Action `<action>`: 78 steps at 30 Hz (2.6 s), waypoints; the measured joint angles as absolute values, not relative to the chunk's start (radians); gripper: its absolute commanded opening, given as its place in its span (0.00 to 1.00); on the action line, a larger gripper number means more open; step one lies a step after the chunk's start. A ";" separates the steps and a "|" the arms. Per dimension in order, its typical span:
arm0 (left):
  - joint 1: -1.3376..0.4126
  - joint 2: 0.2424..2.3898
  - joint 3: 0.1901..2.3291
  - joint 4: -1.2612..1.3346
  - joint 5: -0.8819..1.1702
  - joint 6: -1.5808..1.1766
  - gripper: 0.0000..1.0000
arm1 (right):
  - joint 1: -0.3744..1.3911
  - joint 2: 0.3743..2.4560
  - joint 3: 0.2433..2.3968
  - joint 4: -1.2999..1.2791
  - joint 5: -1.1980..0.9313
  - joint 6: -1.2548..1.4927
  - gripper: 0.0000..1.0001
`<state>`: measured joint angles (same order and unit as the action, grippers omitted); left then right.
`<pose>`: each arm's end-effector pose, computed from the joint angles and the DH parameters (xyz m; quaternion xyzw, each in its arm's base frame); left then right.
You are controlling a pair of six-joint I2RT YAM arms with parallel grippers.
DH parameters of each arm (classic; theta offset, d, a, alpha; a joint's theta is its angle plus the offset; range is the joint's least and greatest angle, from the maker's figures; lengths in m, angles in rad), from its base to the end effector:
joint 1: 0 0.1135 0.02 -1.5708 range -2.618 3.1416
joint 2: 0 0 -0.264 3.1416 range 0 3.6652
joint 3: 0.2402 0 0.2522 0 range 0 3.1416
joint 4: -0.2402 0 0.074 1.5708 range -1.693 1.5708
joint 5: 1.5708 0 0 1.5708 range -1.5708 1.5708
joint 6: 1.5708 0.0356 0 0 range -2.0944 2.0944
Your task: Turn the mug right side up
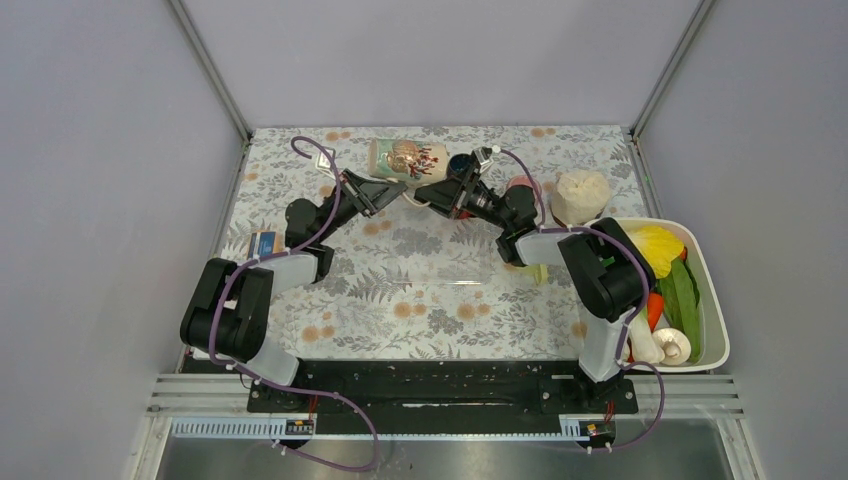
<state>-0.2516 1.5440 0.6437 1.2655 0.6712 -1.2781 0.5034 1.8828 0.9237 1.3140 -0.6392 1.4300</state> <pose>0.2921 -0.0980 0.2591 -0.0265 0.5996 -0.6733 0.4319 0.3288 0.2053 0.2343 0.0116 0.6003 0.7433 0.2949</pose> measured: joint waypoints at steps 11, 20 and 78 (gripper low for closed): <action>-0.273 1.526 0.643 1.226 0.686 -1.217 0.00 | 0.485 1.883 0.924 1.310 -0.637 1.437 0.34; -0.281 1.511 0.638 1.200 0.689 -1.162 0.00 | 0.483 1.883 0.923 1.293 -0.640 1.436 0.36; -0.263 1.422 0.668 0.900 0.831 -0.904 0.99 | 0.368 1.565 1.060 0.796 -1.093 1.016 0.00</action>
<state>-0.2634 1.4216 0.6682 0.9005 0.8310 -0.9035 0.3676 1.5654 1.0595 0.7963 -1.0931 1.0164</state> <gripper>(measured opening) 0.988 0.208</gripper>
